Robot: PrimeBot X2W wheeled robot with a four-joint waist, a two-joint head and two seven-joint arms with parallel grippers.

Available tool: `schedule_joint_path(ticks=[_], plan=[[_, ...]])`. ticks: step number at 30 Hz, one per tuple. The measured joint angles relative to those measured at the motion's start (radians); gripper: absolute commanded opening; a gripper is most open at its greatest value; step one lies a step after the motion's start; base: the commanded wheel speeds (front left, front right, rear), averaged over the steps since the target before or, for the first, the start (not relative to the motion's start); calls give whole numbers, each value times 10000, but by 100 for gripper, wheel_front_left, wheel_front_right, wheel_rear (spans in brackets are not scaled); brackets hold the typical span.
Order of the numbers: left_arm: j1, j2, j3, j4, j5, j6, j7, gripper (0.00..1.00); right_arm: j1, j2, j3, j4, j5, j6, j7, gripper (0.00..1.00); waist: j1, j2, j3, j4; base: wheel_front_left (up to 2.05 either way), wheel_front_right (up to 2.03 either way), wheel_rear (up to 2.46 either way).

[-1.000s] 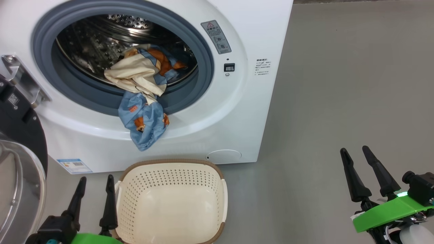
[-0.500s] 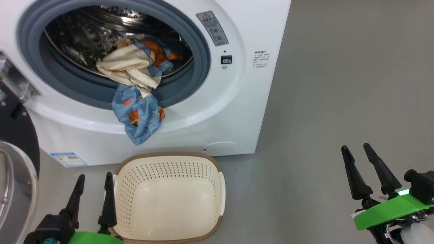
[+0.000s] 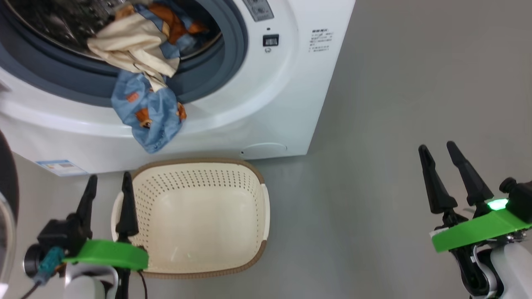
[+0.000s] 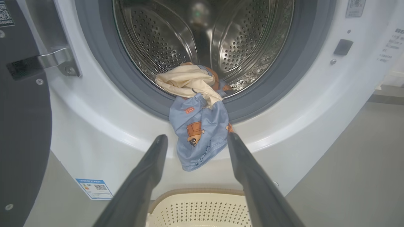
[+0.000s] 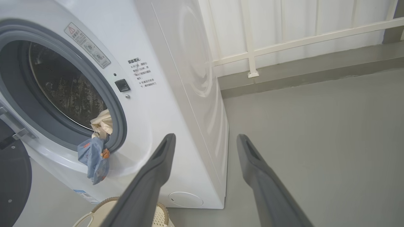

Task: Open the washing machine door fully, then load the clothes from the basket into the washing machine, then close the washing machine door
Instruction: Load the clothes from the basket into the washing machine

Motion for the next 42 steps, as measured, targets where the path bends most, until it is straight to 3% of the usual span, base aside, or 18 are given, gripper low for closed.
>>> schedule_joint_path(ticks=[25,36,37,38,39,41,42], plan=[[-4225,462,-117,2878,520,-33,0,100,-1977,10,138,-309,-10,0,0,100,0,0,2928,-384,0,0,0],[-5348,842,163,3914,633,-25,0,100,-2210,127,199,-336,-10,0,0,100,-1,0,3576,-696,0,0,0],[-5414,855,190,3979,675,-4,0,84,-2232,144,198,-337,-10,0,0,100,0,0,3599,-724,0,0,0],[-5474,871,213,4031,727,-2,0,49,-2257,157,196,-337,-10,0,0,100,0,0,3619,-750,0,0,0],[-5524,890,234,4079,759,-2,0,39,-2265,163,198,-343,-10,0,0,100,-1,0,3637,-773,0,0,0],[-5634,945,278,4155,779,0,0,1,-2267,163,188,-343,-10,0,0,100,-1,0,3669,-806,0,0,0],[-5683,959,288,4153,779,0,0,0,-2268,165,173,-343,-10,0,0,100,0,0,3679,-810,0,0,0]])
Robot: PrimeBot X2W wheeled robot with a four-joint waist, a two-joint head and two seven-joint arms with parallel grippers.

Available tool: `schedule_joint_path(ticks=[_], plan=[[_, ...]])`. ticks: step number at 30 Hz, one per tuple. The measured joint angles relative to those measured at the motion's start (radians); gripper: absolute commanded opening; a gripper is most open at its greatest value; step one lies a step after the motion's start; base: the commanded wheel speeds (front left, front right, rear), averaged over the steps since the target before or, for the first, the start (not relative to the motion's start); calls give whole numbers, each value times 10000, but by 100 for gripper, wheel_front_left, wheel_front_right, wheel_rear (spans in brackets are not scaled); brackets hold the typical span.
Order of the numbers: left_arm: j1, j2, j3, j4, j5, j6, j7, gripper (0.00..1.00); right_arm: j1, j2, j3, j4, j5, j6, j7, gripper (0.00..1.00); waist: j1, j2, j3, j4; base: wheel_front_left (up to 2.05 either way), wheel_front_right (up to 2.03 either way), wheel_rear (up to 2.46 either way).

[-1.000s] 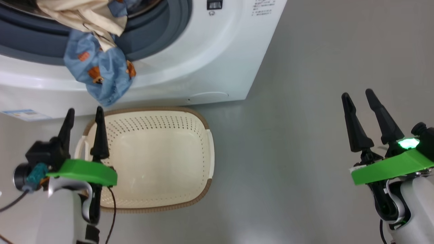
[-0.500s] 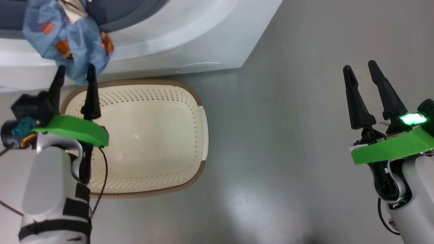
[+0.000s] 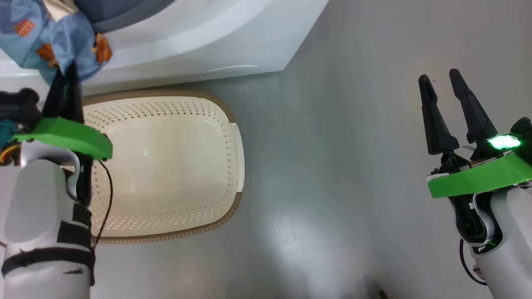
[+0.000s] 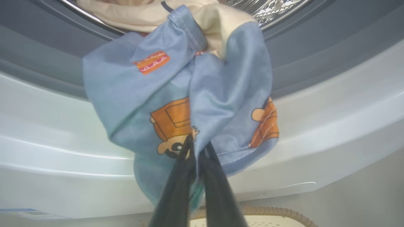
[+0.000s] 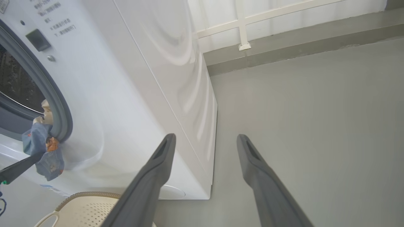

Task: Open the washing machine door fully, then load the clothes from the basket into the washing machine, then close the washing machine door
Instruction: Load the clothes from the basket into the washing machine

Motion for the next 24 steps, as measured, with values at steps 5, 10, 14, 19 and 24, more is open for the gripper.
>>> schedule_joint_path(ticks=[5,10,14,19,24], plan=[[-44,-35,4,-272,63,0,0,0,-3,12,-96,-4,0,0,0,100,0,0,9,67,0,0,0],[-33,-196,8,-1358,163,2,-2,0,-67,77,-117,-4,0,0,0,100,0,0,-29,225,0,0,0],[-48,-186,-15,-1799,190,0,-2,0,-106,117,-100,-12,0,0,0,100,-1,0,-33,279,0,0,0],[-536,-173,-13,-1709,247,0,-2,0,-107,146,-90,-13,0,0,0,100,-1,0,37,289,0,0,0],[-1955,-104,-6,-811,245,13,-2,0,-137,173,-38,-15,2,0,0,100,-1,0,179,263,0,0,0]])
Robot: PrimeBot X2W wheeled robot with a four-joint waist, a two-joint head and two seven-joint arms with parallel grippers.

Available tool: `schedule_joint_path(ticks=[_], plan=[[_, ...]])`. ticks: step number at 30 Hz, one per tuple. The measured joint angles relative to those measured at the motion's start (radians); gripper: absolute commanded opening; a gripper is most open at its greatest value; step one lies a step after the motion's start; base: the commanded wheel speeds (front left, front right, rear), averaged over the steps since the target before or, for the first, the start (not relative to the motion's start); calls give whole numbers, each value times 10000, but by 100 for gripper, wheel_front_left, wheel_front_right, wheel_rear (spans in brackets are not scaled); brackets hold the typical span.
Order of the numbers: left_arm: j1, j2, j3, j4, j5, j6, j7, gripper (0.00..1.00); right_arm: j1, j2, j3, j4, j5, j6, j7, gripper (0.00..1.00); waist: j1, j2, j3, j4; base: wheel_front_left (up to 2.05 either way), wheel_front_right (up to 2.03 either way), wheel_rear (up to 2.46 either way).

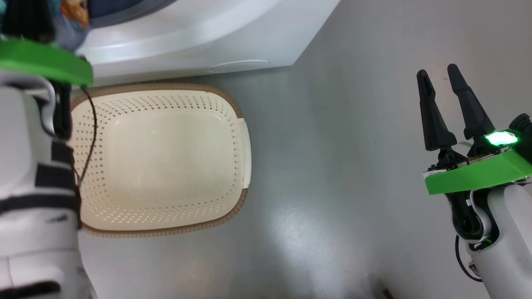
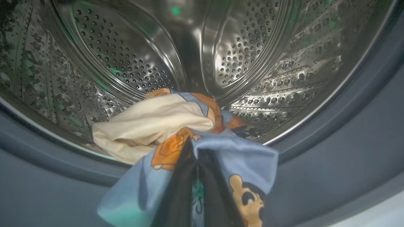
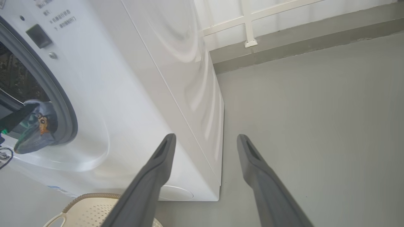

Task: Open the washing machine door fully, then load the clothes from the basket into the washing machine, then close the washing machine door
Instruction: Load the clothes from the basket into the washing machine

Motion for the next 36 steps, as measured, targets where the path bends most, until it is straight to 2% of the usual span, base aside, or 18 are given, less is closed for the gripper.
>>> schedule_joint_path(ticks=[7,11,14,20,23,30,36], plan=[[-1879,219,-52,2324,-8,150,13,0,-130,54,148,8,29,0,0,100,1,0,118,-208,0,0,0],[-2827,460,-188,3177,35,288,25,0,-223,123,238,10,69,0,0,100,0,0,177,-396,0,0,0],[-3315,639,-236,3200,109,393,10,0,-233,150,311,12,71,0,0,100,0,0,222,-551,0,0,0],[-3355,786,-157,1273,113,525,-2,0,-420,196,397,10,73,0,0,100,0,0,357,-823,0,0,0],[-3095,786,-146,978,104,520,-2,0,-420,217,454,15,75,0,0,100,0,0,400,-938,0,0,0],[-2707,836,-301,2111,157,514,-2,0,-420,313,531,46,81,0,0,100,0,0,384,-1114,0,0,0],[-3126,976,-629,3858,341,424,2,0,-419,320,518,59,81,0,0,100,0,0,311,-1084,0,0,0]])
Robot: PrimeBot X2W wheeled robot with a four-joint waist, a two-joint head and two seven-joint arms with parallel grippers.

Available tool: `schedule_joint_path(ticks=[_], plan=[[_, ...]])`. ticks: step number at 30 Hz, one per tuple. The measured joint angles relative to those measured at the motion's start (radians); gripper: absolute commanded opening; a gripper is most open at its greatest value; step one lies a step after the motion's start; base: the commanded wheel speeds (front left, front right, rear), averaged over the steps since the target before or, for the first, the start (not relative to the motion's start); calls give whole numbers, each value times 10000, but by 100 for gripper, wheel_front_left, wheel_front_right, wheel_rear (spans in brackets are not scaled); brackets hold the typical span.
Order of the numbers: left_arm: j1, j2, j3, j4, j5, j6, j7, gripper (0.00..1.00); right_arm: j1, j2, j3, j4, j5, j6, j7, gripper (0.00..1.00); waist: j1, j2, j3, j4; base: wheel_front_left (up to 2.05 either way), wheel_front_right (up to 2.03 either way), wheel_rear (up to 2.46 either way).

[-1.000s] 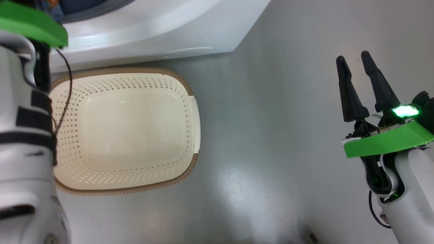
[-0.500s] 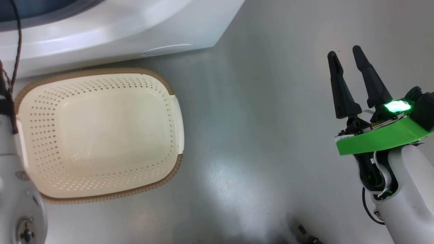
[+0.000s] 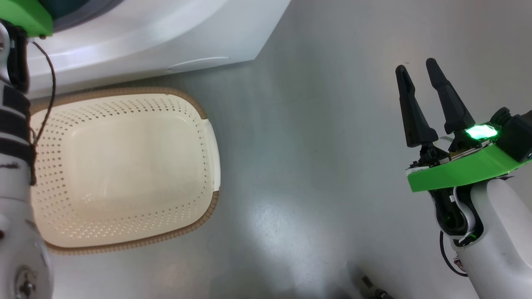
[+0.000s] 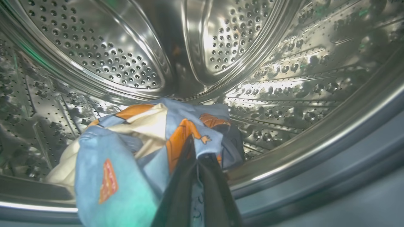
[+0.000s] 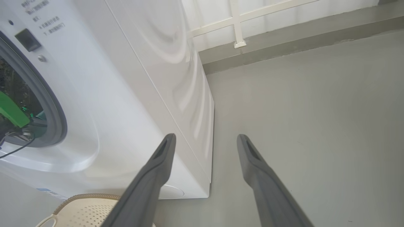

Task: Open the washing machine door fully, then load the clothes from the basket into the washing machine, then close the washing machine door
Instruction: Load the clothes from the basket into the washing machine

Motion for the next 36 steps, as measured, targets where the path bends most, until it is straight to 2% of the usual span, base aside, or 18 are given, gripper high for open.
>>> schedule_joint_path(ticks=[1,7,8,9,10,21,36], plan=[[-164,25,-12,284,23,0,21,0,0,2,0,0,0,0,0,100,0,0,-16,11,0,0,0],[-812,132,-276,1358,128,2,451,53,2,19,8,2,0,0,0,100,0,0,-121,71,0,0,0],[-841,130,-290,1434,128,2,497,81,2,19,10,4,0,0,0,100,0,0,-135,78,0,0,0],[-859,132,-297,1496,127,2,506,81,2,17,10,6,0,0,0,100,0,0,-148,83,0,0,0],[-862,132,-313,1526,127,2,493,100,2,17,10,6,0,0,0,100,0,0,-159,89,0,0,0],[-690,-69,-238,1440,-341,-180,36,100,12,-100,-52,31,0,0,0,100,-1,0,-491,259,0,0,0],[2111,-545,341,-1609,-1081,-349,10,100,370,-378,-196,127,-2,0,0,100,-2,0,-1461,575,0,0,0]])
